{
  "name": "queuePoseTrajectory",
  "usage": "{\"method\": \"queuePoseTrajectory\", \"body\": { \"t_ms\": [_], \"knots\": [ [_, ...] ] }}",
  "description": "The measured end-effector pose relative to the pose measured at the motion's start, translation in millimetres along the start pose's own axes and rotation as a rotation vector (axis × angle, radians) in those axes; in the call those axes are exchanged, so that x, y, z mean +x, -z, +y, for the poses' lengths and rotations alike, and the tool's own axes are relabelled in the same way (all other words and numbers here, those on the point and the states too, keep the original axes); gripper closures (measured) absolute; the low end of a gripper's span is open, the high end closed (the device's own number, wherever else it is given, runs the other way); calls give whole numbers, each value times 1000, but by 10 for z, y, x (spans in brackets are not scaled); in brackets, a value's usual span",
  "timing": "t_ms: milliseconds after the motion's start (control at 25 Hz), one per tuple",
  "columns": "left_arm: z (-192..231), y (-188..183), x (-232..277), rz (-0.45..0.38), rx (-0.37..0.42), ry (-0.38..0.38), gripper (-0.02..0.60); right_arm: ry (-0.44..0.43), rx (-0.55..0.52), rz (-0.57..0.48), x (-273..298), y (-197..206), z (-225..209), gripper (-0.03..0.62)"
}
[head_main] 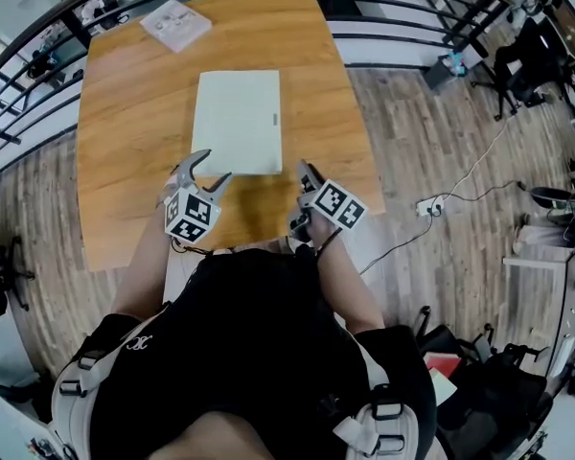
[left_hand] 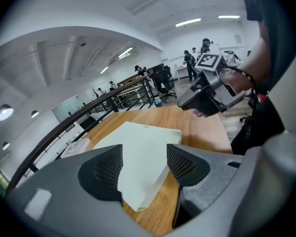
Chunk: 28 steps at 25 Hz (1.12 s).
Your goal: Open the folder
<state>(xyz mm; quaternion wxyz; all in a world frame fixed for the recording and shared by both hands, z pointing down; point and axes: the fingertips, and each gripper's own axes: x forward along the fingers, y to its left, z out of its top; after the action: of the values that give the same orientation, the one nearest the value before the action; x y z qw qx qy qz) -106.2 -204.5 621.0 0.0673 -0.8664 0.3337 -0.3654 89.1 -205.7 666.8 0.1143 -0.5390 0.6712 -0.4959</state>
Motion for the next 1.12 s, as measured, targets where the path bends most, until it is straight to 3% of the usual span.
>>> {"method": "queuePoseTrajectory", "body": {
  "t_ms": [160,280,520,920,1120],
  "knots": [
    [-204,99,174,33,56,91,313,-11,55,65,130,221,-79,465],
    [-332,242,308,90,150,141,313,-16,95,112,243,367,-119,462],
    [-480,374,562,143,316,165,313,-40,170,166,429,561,-147,461],
    [-524,656,854,292,415,182,314,32,195,157,565,597,-364,462],
    [-524,709,941,328,401,180,316,22,188,197,663,629,-348,462]
  ]
}}
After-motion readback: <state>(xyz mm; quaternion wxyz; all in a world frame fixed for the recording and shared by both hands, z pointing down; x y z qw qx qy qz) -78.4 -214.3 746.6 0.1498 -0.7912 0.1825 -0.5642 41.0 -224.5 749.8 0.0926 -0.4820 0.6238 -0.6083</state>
